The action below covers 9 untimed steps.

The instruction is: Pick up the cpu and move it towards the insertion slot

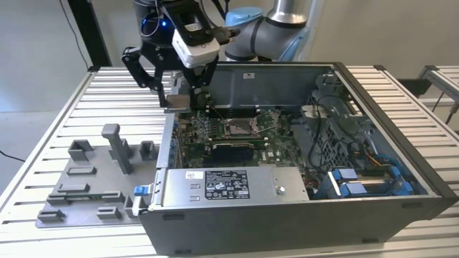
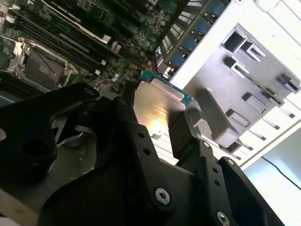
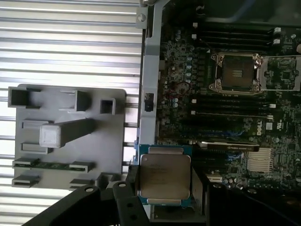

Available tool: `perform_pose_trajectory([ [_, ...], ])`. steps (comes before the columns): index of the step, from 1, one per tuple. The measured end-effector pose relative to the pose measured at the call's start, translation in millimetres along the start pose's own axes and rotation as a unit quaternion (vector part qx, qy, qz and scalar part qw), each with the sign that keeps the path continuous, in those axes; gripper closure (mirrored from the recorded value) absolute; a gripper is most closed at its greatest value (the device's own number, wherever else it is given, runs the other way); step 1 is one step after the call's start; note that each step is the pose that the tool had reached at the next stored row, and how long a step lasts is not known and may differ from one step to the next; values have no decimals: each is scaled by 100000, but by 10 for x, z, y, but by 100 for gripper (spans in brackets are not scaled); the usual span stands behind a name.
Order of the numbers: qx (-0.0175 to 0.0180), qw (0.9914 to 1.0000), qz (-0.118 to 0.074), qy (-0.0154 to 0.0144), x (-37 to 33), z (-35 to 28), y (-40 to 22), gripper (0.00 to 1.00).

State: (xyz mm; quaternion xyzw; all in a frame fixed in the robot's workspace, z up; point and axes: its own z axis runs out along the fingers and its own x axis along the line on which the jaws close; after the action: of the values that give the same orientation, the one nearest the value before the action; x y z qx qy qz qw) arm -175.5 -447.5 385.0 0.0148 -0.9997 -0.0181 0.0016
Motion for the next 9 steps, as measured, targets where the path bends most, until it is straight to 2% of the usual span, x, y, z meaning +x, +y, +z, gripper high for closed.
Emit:
perform_pose_trajectory([
  [9, 1, 100000, 1, 0, -181, -1, -5, 100],
])
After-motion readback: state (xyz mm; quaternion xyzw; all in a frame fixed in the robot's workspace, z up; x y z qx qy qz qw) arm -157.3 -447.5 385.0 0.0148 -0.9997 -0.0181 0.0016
